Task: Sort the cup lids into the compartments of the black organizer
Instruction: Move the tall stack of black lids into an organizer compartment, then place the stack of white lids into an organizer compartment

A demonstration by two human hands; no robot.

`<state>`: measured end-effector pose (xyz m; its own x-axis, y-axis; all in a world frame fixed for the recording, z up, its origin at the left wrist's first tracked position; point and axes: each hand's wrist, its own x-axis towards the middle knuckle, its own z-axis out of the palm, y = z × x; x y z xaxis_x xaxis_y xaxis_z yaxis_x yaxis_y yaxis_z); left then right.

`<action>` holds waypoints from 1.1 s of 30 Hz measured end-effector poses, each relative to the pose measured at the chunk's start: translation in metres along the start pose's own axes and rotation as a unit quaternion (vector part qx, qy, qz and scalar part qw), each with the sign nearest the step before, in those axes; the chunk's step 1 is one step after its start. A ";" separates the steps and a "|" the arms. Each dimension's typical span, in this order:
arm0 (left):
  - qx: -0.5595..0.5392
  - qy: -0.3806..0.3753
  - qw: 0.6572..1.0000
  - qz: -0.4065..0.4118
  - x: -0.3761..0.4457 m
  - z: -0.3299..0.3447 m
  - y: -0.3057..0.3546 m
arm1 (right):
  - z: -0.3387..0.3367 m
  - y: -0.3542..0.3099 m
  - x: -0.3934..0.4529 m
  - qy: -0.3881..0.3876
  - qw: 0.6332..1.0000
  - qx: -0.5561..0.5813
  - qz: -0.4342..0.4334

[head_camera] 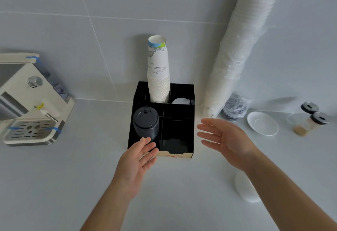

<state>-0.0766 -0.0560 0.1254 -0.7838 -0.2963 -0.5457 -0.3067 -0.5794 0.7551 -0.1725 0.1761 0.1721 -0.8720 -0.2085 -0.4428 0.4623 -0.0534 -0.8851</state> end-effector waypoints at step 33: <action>0.257 -0.114 0.948 -0.152 -0.003 0.173 -0.179 | -0.255 0.086 -0.033 0.126 0.987 0.024 0.101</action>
<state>-0.1122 0.1796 0.0549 -0.6950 0.0305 -0.7183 -0.7139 -0.1482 0.6844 -0.1450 0.4274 0.0746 -0.7710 0.0298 -0.6362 0.6324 -0.0826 -0.7702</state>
